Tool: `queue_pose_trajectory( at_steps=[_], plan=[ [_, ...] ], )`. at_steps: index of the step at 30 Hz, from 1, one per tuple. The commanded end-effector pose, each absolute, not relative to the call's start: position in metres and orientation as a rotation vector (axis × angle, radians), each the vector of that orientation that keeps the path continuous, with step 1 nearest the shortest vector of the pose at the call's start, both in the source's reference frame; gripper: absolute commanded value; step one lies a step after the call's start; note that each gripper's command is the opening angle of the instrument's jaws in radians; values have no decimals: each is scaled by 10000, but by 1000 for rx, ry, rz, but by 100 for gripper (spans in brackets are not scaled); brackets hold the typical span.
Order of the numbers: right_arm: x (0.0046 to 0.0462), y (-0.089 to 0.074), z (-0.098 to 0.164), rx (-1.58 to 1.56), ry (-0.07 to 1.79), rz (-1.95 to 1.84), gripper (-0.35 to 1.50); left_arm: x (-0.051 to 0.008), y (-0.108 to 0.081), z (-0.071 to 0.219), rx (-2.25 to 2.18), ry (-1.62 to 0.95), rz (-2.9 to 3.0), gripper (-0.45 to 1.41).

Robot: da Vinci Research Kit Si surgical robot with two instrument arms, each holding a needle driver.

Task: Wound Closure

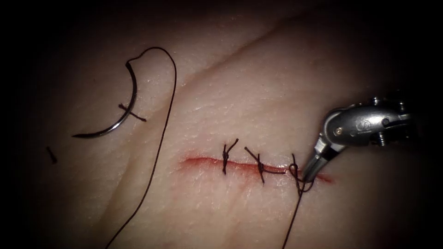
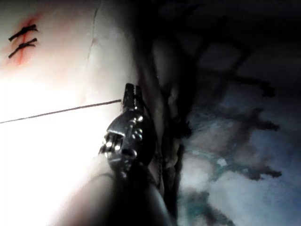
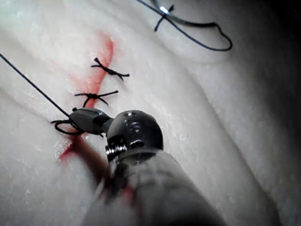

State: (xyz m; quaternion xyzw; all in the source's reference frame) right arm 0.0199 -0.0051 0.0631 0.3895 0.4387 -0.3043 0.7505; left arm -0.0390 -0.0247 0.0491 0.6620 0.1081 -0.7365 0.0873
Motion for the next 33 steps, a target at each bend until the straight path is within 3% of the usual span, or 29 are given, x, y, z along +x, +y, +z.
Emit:
queue_pose_trajectory(
  at_steps=[1, 33],
  plan=[
    [205, -51, 639, 842, 956, -662, -35, -396, -258, 496, 1973, 335, -2190, -45],
    [202, 5, 676, 700, 912, -574, -35, -382, -375, 462, 1987, 466, -2108, -45]
  ],
)
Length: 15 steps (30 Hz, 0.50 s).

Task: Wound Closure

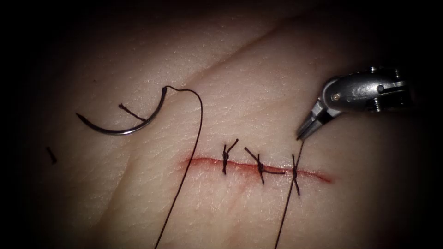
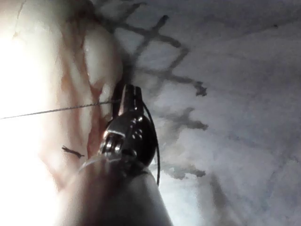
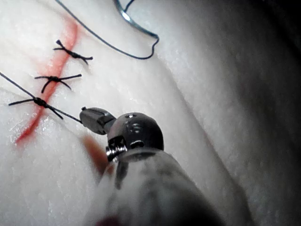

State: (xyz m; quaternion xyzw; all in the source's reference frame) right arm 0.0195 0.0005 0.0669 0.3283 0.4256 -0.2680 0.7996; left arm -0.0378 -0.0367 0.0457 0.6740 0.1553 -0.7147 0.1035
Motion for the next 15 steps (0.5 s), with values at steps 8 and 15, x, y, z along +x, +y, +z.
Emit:
queue_pose_trajectory(
  at_steps=[8, 15],
  plan=[
    [201, 11, 694, 677, 880, -543, -35, -381, -401, 461, 1987, 500, -2086, -45],
    [199, 1, 700, 667, 874, -551, -35, -389, -393, 459, 1994, 507, -2078, -45]
  ],
)
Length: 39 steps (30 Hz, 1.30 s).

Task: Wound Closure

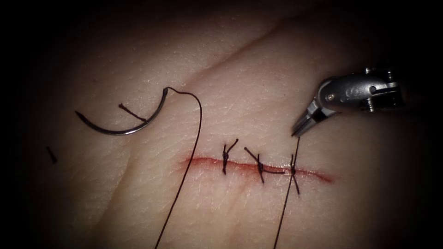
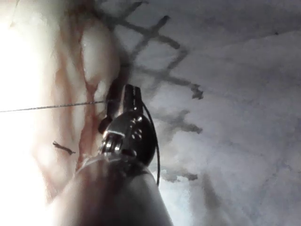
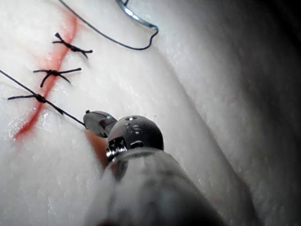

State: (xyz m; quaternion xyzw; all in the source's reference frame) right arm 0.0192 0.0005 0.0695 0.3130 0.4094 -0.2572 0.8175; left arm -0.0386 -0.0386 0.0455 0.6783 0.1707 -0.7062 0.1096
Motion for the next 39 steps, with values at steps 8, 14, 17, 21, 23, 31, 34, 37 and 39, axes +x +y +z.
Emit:
queue_pose_trajectory(
  at_steps=[8, 14, 17, 21, 23, 31, 34, 37, 39],
  plan=[
    [198, -7, 697, 654, 873, -546, -35, -389, -344, 439, 2022, 453, -2098, -45],
    [180, 12, 676, 593, 879, -344, 113, -382, -270, 407, 2030, 322, -2101, -45],
    [162, 22, 660, 568, 882, -248, 132, -378, -225, 393, 2035, 267, -2101, -45],
    [134, 28, 635, 546, 912, -132, 135, -376, -167, 381, 2039, 202, -2102, -45],
    [122, 26, 621, 518, 929, -82, 132, -377, -143, 377, 2039, 173, -2104, -45],
    [76, 14, 575, 309, 974, 146, 116, -388, -51, 368, 2030, 65, -2122, -45],
    [73, -3, 558, 262, 1029, 202, 76, -396, -22, 364, 2034, 32, -2113, -45],
    [83, -26, 541, 238, 1083, 231, 36, -405, 5, 361, 2043, 6, -2099, -45],
    [93, -40, 533, 210, 1124, 252, -1, -409, 19, 361, 2049, -1, -2096, -45]
  ],
)
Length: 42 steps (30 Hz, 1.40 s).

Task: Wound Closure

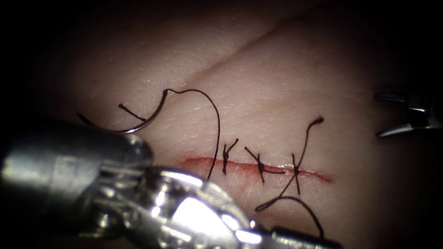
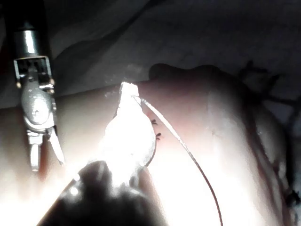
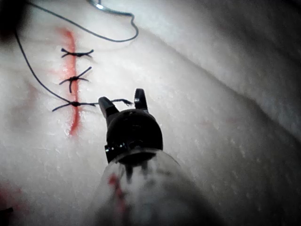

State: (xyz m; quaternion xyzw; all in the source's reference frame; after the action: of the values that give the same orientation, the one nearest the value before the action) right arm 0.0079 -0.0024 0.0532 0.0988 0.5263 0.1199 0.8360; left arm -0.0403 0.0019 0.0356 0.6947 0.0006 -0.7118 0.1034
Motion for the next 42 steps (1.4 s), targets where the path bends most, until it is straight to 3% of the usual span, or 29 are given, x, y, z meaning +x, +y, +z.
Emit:
queue_pose_trajectory(
  at_steps=[1, 2, 3, 28, 42],
  plan=[
    [99, -47, 530, 200, 1135, 249, -6, -411, 27, 362, 2051, -5, -2098, -45],
    [108, -54, 527, 200, 1169, 252, -30, -411, 32, 363, 2052, -10, -2097, -45],
    [114, -59, 526, 201, 1193, 258, -35, -412, 37, 364, 2055, -8, -2099, -45],
    [247, -74, 604, 63, 1396, 301, -35, -392, 103, 387, 2101, -6, -2066, -45],
    [283, -95, 590, 85, 1549, 245, -35, -379, 149, 447, 2131, 8, -2064, -45]
  ],
)
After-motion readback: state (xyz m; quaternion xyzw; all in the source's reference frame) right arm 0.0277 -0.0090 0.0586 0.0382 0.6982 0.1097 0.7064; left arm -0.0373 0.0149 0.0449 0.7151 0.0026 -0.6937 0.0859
